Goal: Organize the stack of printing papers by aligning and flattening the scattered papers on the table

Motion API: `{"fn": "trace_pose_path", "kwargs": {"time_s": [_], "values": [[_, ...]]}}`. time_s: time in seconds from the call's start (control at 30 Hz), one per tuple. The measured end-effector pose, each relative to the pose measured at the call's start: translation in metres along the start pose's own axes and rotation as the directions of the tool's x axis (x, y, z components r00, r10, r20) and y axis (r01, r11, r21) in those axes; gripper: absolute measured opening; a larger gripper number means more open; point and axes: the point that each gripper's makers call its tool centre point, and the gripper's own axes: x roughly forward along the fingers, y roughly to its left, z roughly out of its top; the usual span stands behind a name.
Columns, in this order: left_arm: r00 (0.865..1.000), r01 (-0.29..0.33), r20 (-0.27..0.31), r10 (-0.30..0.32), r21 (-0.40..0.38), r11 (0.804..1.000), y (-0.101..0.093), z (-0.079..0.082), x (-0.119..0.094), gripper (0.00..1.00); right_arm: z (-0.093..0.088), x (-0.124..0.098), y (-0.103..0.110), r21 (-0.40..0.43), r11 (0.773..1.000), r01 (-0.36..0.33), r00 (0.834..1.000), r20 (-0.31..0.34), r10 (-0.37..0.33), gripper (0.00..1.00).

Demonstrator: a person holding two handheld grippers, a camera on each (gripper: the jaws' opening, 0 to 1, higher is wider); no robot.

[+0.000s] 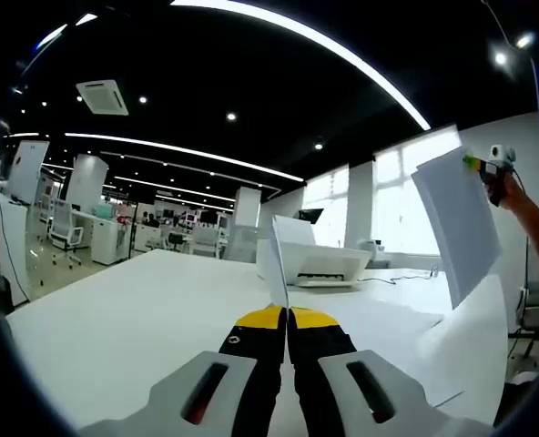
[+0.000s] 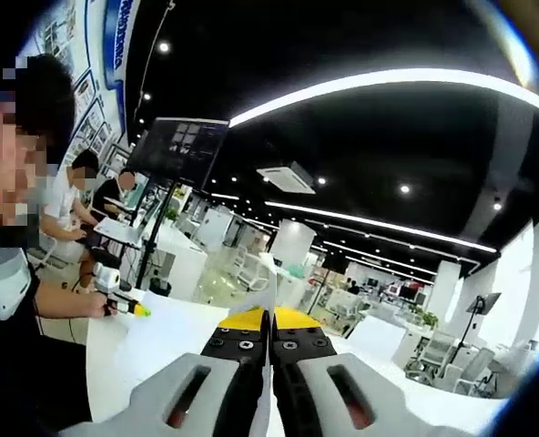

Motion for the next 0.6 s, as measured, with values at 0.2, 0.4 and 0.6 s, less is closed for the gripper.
{"fn": "trace_pose_path", "kwargs": {"time_s": [0.2, 0.4, 0.6], "values": [[1.000, 0.001, 0.000, -0.001, 0.001, 1.000, 0.000, 0.000, 0.000, 0.06, 0.002, 0.006, 0.006, 0.029, 0.999, -0.039, 0.999, 0.005, 0.039, 0.00], [1.000, 0.002, -0.003, -0.002, 0.003, 1.000, 0.000, 0.000, -0.001, 0.07, 0.007, 0.011, 0.015, 0.029, 0.997, -0.069, 0.998, 0.003, 0.069, 0.00], [1.000, 0.002, -0.002, -0.002, 0.003, 1.000, 0.000, 0.000, -0.001, 0.07, 0.012, 0.016, 0.023, 0.054, 0.993, -0.107, 0.994, 0.016, 0.106, 0.00]]}}
